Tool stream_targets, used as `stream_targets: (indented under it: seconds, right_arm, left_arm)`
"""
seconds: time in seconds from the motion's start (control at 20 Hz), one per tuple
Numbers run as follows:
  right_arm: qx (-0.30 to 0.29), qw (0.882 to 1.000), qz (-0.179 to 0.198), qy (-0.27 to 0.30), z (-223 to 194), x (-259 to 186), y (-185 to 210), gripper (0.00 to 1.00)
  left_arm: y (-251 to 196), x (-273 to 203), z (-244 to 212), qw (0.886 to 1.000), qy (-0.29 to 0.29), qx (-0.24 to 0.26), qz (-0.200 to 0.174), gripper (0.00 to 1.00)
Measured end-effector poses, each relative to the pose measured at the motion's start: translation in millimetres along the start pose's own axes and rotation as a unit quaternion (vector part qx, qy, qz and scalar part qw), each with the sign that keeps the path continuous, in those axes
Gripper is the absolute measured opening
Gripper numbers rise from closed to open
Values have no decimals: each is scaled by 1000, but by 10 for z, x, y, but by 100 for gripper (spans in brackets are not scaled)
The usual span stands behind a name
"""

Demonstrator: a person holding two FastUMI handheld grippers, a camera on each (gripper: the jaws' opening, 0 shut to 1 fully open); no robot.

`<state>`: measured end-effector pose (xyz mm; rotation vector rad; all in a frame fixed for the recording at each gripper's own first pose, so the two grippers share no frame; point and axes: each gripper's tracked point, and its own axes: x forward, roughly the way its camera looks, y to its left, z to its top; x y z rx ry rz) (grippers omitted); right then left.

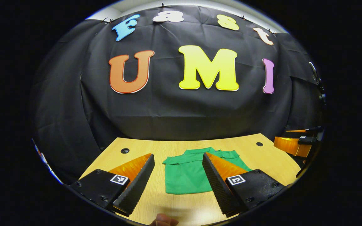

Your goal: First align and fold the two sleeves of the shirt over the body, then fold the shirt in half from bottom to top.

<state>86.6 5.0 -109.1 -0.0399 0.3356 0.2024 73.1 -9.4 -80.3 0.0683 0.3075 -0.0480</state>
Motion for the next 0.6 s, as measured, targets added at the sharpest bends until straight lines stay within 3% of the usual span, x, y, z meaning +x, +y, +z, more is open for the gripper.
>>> stream_targets:
  seconds: [0.25,0.45,0.55,0.6]
  right_arm:
    - [-4,1000,-5,-19,-145,-551,95,93]
    - [13,996,-23,-90,-112,-1013,202,93]
    - [4,997,-21,-80,-281,-1156,286,91]
    - [3,997,-15,-73,-343,-1176,362,96]
  left_arm:
    - [-138,-535,-81,1000,-17,-5,-8,98]
    - [-318,-991,-65,996,-79,-19,-18,98]
    - [-381,-1131,-195,997,-72,-5,-26,98]
    - [-395,-1169,-217,997,-73,-2,-28,98]
